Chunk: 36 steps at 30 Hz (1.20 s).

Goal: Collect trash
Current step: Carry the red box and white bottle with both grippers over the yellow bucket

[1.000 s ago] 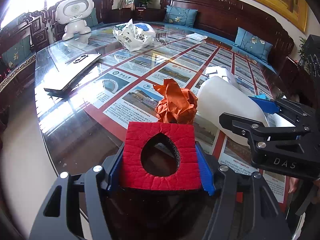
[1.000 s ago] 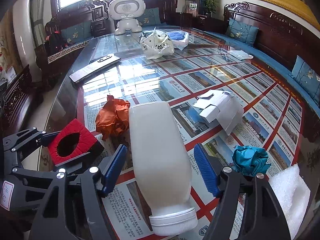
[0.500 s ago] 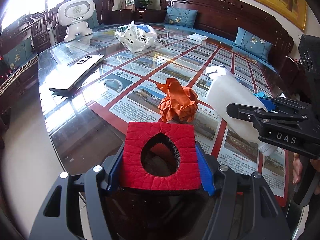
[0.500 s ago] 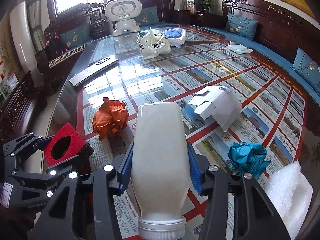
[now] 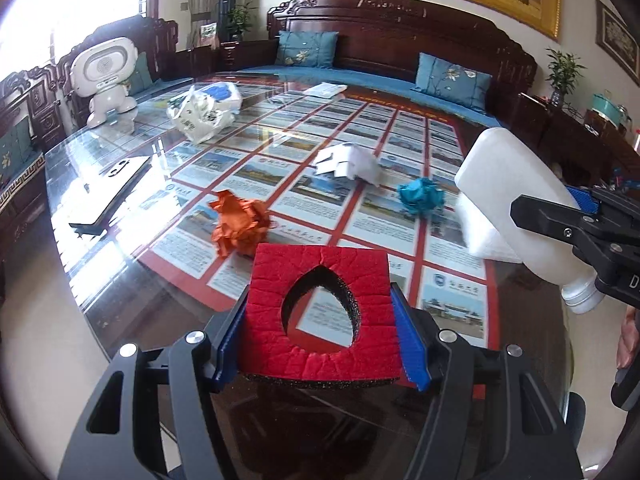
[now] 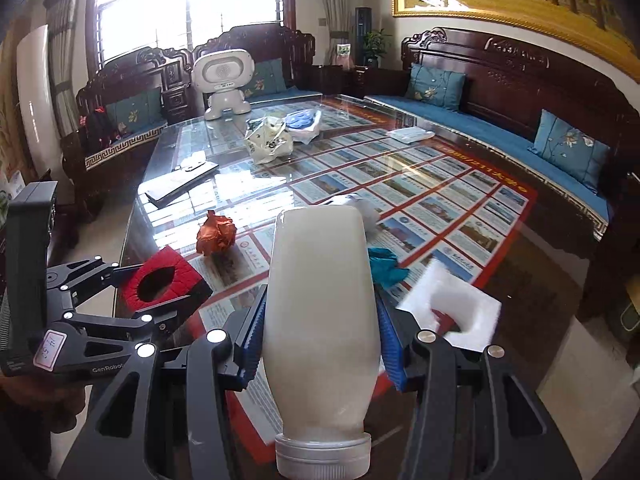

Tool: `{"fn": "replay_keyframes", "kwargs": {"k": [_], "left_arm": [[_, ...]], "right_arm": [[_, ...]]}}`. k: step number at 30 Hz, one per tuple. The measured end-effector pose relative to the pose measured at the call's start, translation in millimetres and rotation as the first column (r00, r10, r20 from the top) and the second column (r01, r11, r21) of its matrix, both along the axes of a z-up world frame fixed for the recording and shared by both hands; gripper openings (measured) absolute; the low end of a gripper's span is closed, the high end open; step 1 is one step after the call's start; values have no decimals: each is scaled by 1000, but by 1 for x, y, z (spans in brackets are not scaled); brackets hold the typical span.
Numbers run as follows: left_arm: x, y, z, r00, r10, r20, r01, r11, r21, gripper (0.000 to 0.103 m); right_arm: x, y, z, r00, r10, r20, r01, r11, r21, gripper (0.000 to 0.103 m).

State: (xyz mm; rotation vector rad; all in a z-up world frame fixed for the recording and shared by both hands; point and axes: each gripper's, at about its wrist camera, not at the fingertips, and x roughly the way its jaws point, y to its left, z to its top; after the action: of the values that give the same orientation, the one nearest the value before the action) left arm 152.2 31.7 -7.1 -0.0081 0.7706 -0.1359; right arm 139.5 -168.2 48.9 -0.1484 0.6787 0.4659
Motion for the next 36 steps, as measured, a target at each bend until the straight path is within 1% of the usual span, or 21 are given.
{"fn": "replay_keyframes", "kwargs": {"k": [4, 6, 9, 13, 17, 20, 23, 26, 30, 32, 34, 35, 36], "left_arm": [[-6, -49, 5, 994, -111, 0, 111, 994, -5, 64], [-9, -77, 7, 985, -171, -1, 171, 985, -5, 64], [-17, -124, 9, 966, -258, 3, 258, 966, 1, 64], [-25, -187, 9, 926, -377, -4, 377, 926, 1, 64], [-33, -251, 1, 876, -481, -30, 480, 877, -9, 64], [-41, -295, -8, 836, -546, -55, 546, 838, -12, 64], [-50, -333, -18, 799, -597, -78, 598, 801, -4, 64], [-54, -366, -29, 770, -630, -107, 634, 773, 8, 64], [-53, -397, -47, 750, -642, -161, 652, 758, 15, 64], [-53, -410, -56, 735, -648, -198, 665, 747, 24, 64], [-50, -424, -65, 715, -659, -233, 683, 730, 29, 64], [-47, -429, -68, 708, -661, -247, 688, 725, 32, 64], [-46, -434, -71, 707, -659, -257, 688, 724, 37, 64]], "right_arm": [[-23, -49, 7, 997, -81, 20, 81, 997, -2, 48], [-35, -77, 7, 991, -132, 23, 132, 991, -9, 48], [-55, -122, 5, 977, -213, 17, 213, 977, -12, 48], [-82, -181, -3, 948, -319, 2, 319, 947, -24, 48], [-109, -238, -20, 906, -421, -39, 420, 907, -30, 48], [-127, -274, -34, 877, -473, -79, 472, 881, -32, 48], [-139, -299, -49, 852, -512, -106, 508, 859, -61, 48], [-145, -318, -64, 835, -531, -141, 526, 847, -75, 49], [-143, -340, -82, 815, -549, -185, 543, 835, -86, 49], [-141, -349, -91, 809, -550, -208, 544, 834, -91, 49], [-137, -357, -101, 806, -544, -233, 538, 838, -95, 49], [-135, -362, -105, 803, -543, -245, 537, 838, -99, 49], [-132, -366, -110, 800, -544, -255, 537, 837, -102, 49]]}}
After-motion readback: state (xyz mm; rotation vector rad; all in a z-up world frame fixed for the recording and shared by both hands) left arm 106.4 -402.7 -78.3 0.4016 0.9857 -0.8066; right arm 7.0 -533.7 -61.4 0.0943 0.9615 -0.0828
